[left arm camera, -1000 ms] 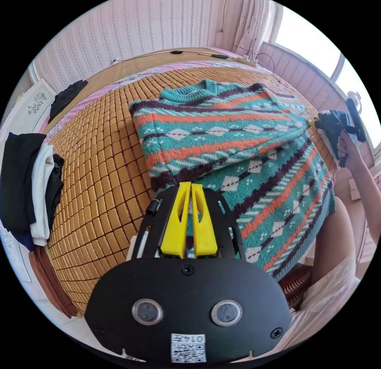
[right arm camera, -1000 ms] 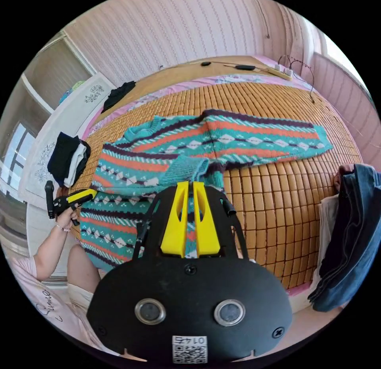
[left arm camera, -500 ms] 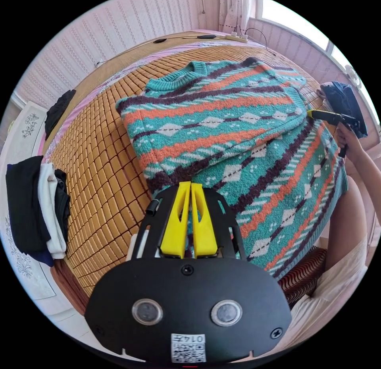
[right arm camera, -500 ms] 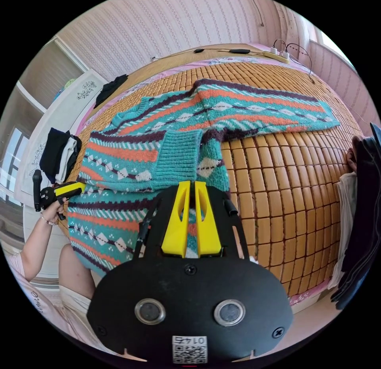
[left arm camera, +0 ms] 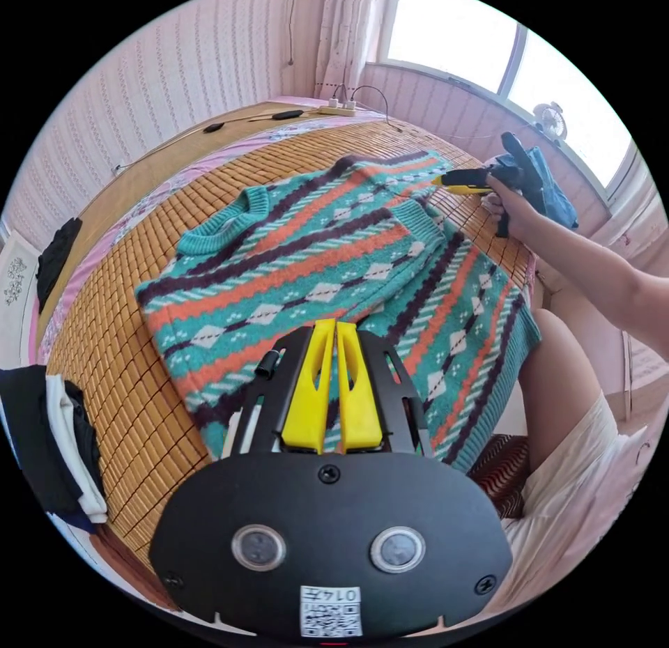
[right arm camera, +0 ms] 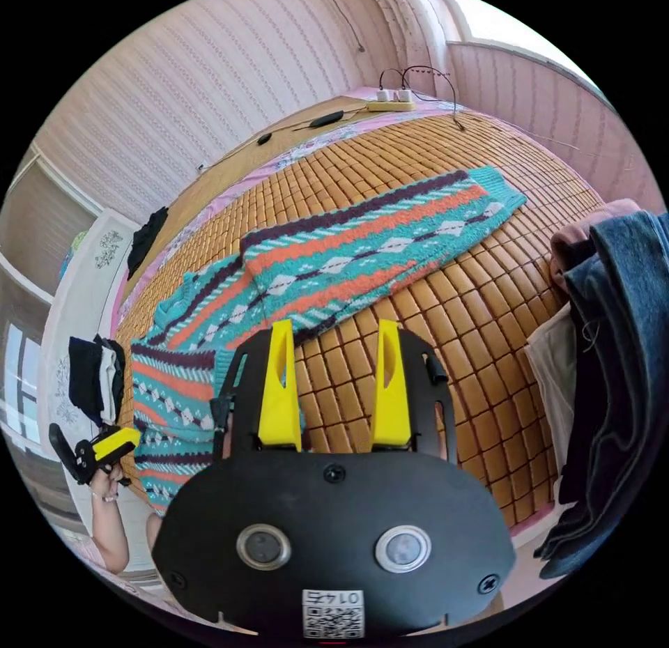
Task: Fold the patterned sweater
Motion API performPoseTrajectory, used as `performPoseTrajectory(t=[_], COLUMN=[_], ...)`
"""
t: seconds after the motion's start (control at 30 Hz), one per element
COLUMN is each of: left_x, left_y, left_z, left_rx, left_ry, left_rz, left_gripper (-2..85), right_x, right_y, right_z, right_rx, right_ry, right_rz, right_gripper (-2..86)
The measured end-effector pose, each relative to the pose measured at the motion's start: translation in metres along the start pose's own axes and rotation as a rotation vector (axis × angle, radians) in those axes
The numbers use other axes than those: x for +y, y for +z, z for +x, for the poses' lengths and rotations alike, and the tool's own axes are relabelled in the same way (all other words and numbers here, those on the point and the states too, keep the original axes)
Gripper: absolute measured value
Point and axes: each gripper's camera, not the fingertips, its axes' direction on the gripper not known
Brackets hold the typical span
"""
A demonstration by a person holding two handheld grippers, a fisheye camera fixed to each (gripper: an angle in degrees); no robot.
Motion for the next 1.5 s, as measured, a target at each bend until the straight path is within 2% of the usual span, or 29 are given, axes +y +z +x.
performPoseTrajectory(t=[0.13, 0.27, 0.37, 0.47, 0.53, 0.63, 0.67, 0.7, 0.73, 0.8, 0.87, 0.9, 1.0, 1.13, 1.2, 1.23, 1.37, 1.43, 1.5], left_x=[-0.036, -0.045, -0.037, -0.032, -0.030, -0.007, 0.008, 0.017, 0.036, 0.069, 0.112, 0.122, 0.158, 0.160, 0.139, 0.118, 0.025, -0.010, -0.037], left_y=[0.030, 0.070, 0.073, 0.072, 0.066, 0.032, 0.016, 0.007, -0.009, -0.029, -0.048, -0.052, -0.062, -0.061, -0.058, -0.054, -0.048, -0.041, -0.023], left_z=[0.012, 0.010, -0.002, -0.016, -0.024, -0.035, -0.042, -0.045, -0.053, -0.069, -0.089, -0.094, -0.112, -0.109, -0.099, -0.088, -0.032, -0.011, 0.004], left_rx=[0.058, 0.031, 0.087, 0.148, 0.180, 0.230, 0.219, 0.211, 0.196, 0.171, 0.116, 0.108, 0.096, 0.103, 0.141, 0.159, 0.152, 0.108, 0.069], left_ry=[0.025, 0.021, -0.009, -0.073, -0.119, -0.165, -0.198, -0.216, -0.254, -0.327, -0.427, -0.449, -0.527, -0.494, -0.424, -0.355, -0.068, 0.013, 0.065], left_rz=[0.023, -0.054, 0.001, 0.008, 0.015, 0.135, 0.169, 0.187, 0.221, 0.243, 0.234, 0.225, 0.196, 0.198, 0.219, 0.224, 0.265, 0.270, 0.219], left_gripper=[-0.7, -0.9, -1.0, -1.0, -1.0, -1.0, -1.0, -1.0, -1.0, -1.0, -1.0, -1.0, -0.9, 0.2, 2.0, 3.3, 7.3, 8.3, 8.7], right_x=[-0.026, -0.030, -0.028, -0.019, -0.010, 0.033, 0.064, 0.105, 0.127, 0.213, 0.261, 0.281, 0.304, 0.290, 0.269, 0.263, 0.207, 0.179, 0.148], right_y=[0.016, 0.024, 0.018, -0.016, -0.045, -0.079, -0.081, -0.073, -0.063, -0.006, 0.032, 0.037, 0.015, -0.027, -0.051, -0.056, -0.070, -0.062, -0.044], right_z=[0.015, 0.019, 0.011, -0.018, -0.068, -0.187, -0.242, -0.292, -0.314, -0.370, -0.377, -0.374, -0.364, -0.341, -0.311, -0.302, -0.229, -0.198, -0.154], right_rx=[0.022, -0.020, -0.066, -0.152, -0.141, -0.193, -0.168, -0.109, -0.067, 0.139, 0.272, 0.347, 0.455, 0.357, 0.283, 0.277, 0.243, 0.164, -0.102], right_ry=[0.147, 0.225, 0.206, 0.113, -0.028, -0.458, -0.693, -0.935, -1.056, -1.411, -1.559, -1.577, -1.543, -1.366, -1.169, -1.116, -0.675, -0.516, -0.342], right_rz=[0.043, 0.067, 0.054, 0.182, 0.277, 0.329, 0.305, 0.261, 0.223, 0.015, -0.096, -0.010, 0.224, 0.213, 0.198, 0.203, 0.275, 0.222, 0.127], right_gripper=[14.9, 8.8, 5.4, 3.7, 3.3, 3.3, 3.5, 3.8, 3.9, 5.1, 5.8, 6.0, 4.9, 4.8, 5.3, 5.6, 7.9, 8.2, 8.2])
